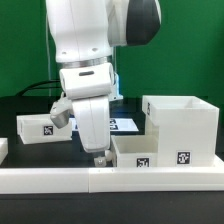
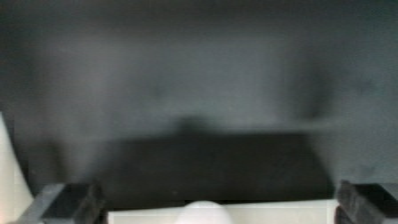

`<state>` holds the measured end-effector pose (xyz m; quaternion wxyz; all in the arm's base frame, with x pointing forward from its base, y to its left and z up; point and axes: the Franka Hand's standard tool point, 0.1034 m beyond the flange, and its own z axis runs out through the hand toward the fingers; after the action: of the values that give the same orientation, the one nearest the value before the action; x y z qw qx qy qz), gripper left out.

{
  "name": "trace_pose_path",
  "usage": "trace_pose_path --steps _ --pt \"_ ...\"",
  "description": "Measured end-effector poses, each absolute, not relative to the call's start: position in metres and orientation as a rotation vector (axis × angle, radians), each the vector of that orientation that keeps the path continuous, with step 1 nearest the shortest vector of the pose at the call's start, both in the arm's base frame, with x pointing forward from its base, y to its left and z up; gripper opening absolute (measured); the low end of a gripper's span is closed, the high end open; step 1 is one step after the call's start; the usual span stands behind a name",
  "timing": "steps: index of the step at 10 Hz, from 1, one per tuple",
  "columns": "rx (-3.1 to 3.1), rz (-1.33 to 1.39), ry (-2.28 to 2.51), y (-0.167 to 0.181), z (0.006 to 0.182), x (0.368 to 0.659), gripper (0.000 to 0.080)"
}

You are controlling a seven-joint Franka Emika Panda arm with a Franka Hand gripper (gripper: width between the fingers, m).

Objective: Assemble drawer

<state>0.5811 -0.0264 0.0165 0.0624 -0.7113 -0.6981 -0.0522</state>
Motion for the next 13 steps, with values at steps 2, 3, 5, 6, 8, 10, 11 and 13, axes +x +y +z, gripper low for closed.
trace_pose_path --steps 2,3,5,6,8,10,11,13 --pt "-2.166 -0.159 -2.080 -0.009 0.013 0.576 0.0649" --pt "-2.190 -0.158 -2.058 -0.009 0.015 0.576 0.0648" --pt "-2.192 -0.156 -2.052 -0.010 0.013 0.576 0.0648" --pt "-2.192 -0.155 -2.052 -0.010 0.013 0.576 0.0648" --pt "-2.145 -0.166 -2.102 -0.005 0.013 0.576 0.0649" --pt "-2.098 -0.179 -2.175 0.006 0.013 0.579 0.0649" --pt "-2.142 -0.194 -2.142 0.004 0.015 0.578 0.0648" --pt "-2.136 -0.184 -2.147 0.002 0.013 0.576 0.0648"
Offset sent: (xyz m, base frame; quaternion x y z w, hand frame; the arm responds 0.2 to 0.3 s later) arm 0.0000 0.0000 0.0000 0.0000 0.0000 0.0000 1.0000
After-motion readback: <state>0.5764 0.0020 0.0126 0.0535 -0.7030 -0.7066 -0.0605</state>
